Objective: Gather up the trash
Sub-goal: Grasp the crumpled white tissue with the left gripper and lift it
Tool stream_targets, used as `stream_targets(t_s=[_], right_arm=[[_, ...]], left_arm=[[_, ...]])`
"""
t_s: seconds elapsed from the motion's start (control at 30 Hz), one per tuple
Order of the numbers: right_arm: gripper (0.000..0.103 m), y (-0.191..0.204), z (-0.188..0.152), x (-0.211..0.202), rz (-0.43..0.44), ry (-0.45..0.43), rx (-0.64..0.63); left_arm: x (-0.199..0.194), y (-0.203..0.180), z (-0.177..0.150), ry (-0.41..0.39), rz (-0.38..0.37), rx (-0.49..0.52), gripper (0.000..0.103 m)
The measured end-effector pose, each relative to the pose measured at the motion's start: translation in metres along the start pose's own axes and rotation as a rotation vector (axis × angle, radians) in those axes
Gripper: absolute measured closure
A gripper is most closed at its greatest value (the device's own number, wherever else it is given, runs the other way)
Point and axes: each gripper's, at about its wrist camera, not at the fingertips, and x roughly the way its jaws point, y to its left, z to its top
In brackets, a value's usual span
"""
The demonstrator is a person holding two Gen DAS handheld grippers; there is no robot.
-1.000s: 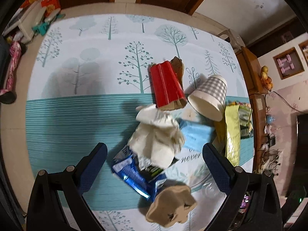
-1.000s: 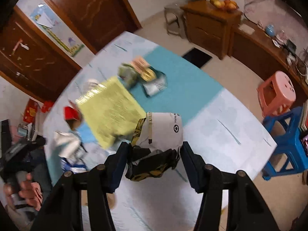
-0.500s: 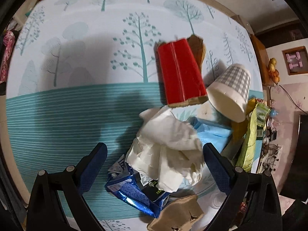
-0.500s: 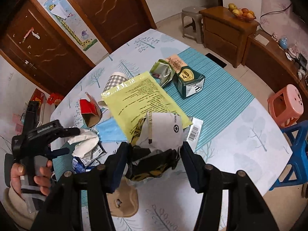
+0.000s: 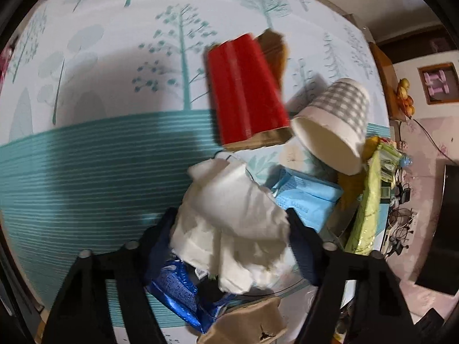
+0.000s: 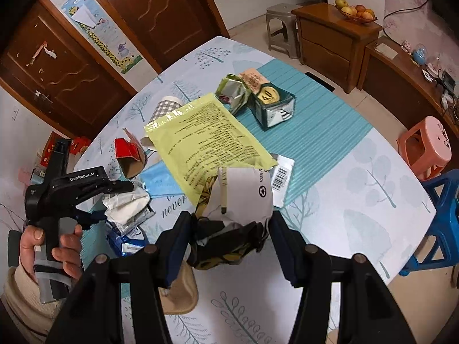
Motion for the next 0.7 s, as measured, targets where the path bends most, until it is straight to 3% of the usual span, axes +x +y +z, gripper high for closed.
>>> stream_targets(t_s=[0.03,0.1,0.2,0.4,0.7], right_arm=[[0.047,-0.002,-0.001,-0.001,0.000,0.001,0.004],[0.047,-0.005,-0.004,-0.002,0.002,0.002,0.011],[0.047,-0.007,-0.009,-0.003,0.011,0.004,0.014],[0.048,-0.010,-0.018,-0.010,0.041,-0.002,0.013],[0.047,-0.015,-0.032,-0.040,0.078,-0.038,-0.005]], left_arm=[[-0.003,-0.006,-0.001,-0.012,0.007,0.020,0.044],[-0.008,-0.013,-0.002,-0.037,0.023,0.053,0.059],[-0.021,-0.024,-0.005,-0.079,0.022,0.096,0.067],[-0.042,-0.044,-0.024,-0.143,0.045,0.180,0.071],[-0.098,-0.063,-0.071,-0.243,-0.003,0.257,0.072]])
